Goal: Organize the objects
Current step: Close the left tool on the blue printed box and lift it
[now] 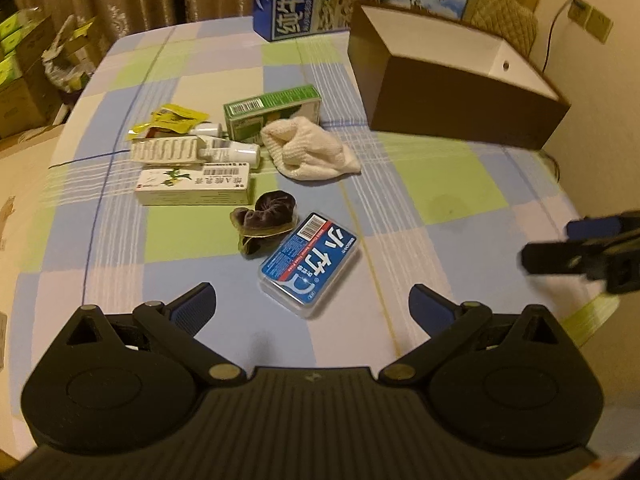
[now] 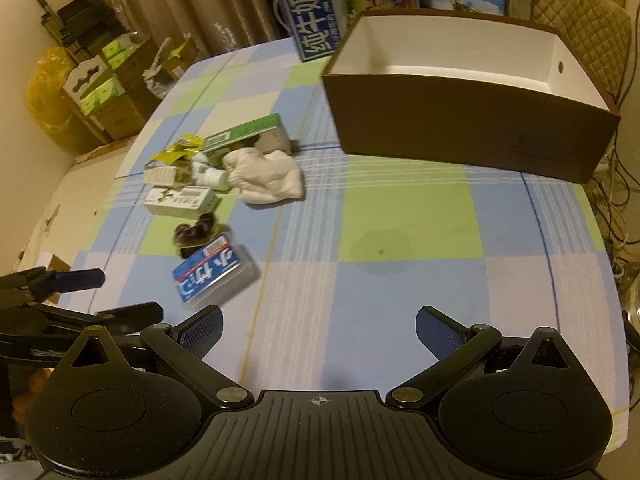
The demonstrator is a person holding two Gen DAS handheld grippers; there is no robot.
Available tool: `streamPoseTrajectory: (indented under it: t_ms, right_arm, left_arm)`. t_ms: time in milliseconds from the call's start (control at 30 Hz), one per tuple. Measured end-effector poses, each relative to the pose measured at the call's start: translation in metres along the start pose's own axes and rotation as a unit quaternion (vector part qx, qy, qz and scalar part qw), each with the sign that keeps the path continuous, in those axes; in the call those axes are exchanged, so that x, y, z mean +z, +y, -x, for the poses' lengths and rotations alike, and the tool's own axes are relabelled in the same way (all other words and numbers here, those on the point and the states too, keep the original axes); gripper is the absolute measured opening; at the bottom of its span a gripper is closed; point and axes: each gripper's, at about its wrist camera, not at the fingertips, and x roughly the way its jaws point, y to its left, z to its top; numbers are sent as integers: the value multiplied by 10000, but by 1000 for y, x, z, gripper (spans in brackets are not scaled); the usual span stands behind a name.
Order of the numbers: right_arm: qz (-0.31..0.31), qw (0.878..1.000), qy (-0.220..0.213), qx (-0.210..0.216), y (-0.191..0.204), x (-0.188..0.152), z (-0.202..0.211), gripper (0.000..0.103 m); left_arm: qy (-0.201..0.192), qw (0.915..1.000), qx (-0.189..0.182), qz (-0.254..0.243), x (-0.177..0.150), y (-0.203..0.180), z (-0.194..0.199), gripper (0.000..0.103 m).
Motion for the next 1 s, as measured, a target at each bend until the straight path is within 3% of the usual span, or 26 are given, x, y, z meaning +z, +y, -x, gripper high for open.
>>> streamPoseTrajectory:
  t_ms: [367,600,733,1000]
  right_arm:
    - [-415,9987,52,-306,-49,13,-2,101]
    - [-597,9973,93,-421,-77,18,-2,101]
    - [-638,9968,145,-456,-91,21,-5,101]
    - [-759,9945,225,-681,-134,29,-11,101]
  left_arm:
    - [146,9993,12,-341,4,1,-71,90]
    - [396,9983,-22,-428,3,-12,-86,66]
    - [539,9975,-118,-448,-1,-28,-89,66]
    - [642,9974,154,-291,17,-43,-104,66]
